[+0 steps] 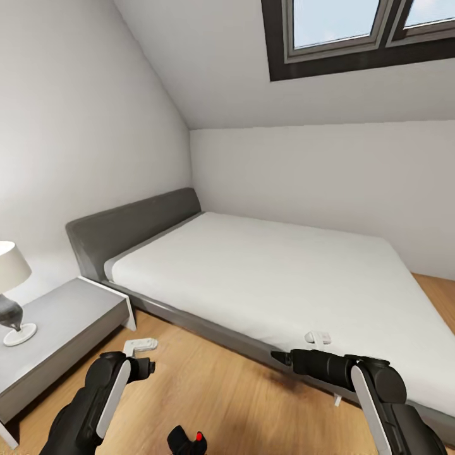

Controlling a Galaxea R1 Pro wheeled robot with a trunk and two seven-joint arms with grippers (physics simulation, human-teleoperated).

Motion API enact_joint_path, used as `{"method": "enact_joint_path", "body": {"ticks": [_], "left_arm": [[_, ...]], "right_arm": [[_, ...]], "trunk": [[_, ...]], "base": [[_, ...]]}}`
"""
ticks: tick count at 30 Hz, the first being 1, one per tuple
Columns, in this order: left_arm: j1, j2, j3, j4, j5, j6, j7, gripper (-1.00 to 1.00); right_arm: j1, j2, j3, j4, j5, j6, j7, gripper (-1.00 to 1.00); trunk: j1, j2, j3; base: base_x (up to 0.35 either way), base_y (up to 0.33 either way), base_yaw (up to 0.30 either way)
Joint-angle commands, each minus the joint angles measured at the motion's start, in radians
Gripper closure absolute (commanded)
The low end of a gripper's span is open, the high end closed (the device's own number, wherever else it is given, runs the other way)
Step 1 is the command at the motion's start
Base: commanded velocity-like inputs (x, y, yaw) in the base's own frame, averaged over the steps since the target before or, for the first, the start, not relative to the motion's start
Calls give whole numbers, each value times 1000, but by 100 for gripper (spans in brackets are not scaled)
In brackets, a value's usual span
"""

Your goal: Attach the digital camera to the camera tripod in the bedroom.

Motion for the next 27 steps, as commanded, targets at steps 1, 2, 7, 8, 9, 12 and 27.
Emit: {"method": "enact_joint_path", "body": {"ticks": [1,2,7,8,9,12,27], "left_arm": [[-1,2,0,1,11,3,7,-100],[-1,5,0,3,13,3,5,-100],[-1,11,-1,10,37,-1,-28,-100],[-1,11,-1,10,40,-2,-38,-100],[0,12,-2,12,45,-3,-61,-100],[0,12,-4,19,48,-5,-101,-100],[0,17,-133,67,43,-12,-218,-100]], "right_arm": [[-1,0,-1,0,-6,7,1,-100],[-1,0,-1,0,-7,7,3,-100],[-1,0,-1,0,-6,7,8,-100],[-1,0,-1,0,-6,7,8,-100],[-1,0,-1,0,-6,7,9,-100],[-1,0,-1,0,-6,7,9,-100],[-1,0,-1,0,-6,7,10,-100]], "trunk": [[4,-8,-4],[8,-15,-7],[27,-50,-23],[31,-57,-26],[34,-64,-29],[46,-85,-39],[103,-190,-86]], "base": [[0,0,0],[0,0,0],[0,0,0],[0,0,0],[0,0,0],[0,0,0],[0,0,0]]}}
